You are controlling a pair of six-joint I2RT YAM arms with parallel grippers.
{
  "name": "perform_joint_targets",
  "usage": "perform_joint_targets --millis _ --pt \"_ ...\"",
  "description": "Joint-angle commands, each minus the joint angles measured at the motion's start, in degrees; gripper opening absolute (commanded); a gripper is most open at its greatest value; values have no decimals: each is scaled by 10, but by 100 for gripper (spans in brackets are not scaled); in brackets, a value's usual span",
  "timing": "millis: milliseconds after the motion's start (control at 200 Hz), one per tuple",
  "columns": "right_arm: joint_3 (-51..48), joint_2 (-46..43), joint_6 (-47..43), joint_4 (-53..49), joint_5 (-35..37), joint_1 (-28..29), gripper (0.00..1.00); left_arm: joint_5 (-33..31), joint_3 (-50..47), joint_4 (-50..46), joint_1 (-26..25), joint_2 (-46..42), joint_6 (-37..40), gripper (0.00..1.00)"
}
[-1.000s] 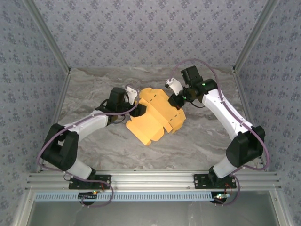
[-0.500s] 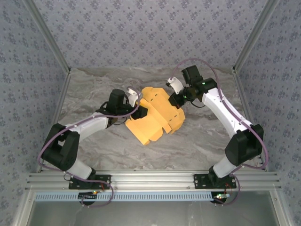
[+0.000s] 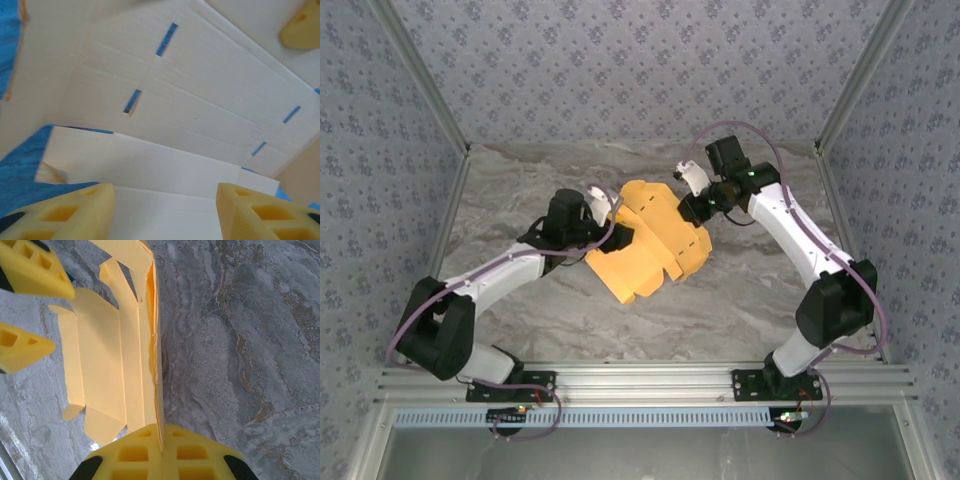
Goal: Fold the paper box
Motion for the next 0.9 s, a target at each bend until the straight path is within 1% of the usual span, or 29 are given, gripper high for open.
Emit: perform_joint_targets --millis 0,55,130,205,330,445,505,595,730,894 --pt "19 6 9 -7 -12 0 0 -53 32 -20 10 17 25 59" --pt "20 7 8 -6 -14 1 0 -64 42 -29 16 29 30 60" --pt "21 9 7 -6 -19 2 0 -63 54 -33 24 43 34 61" --pt "21 10 5 -7 -20 4 0 -58 69 -38 26 60 40 63" --pt "20 11 1 -5 -22 6 0 -68 93 -46 26 88 40 63" --pt "21 11 1 -3 -29 6 0 -55 106 -45 26 112 38 65" --pt "21 11 3 1 -32 6 0 -39 110 -43 26 121 34 65" --pt "22 13 7 4 -28 6 0 1 106 -29 26 124 26 61" --pt "24 18 19 8 -15 6 0 60 83 6 26 102 7 53" --pt "27 27 39 13 -3 5 0 103 53 30 24 72 -6 48"
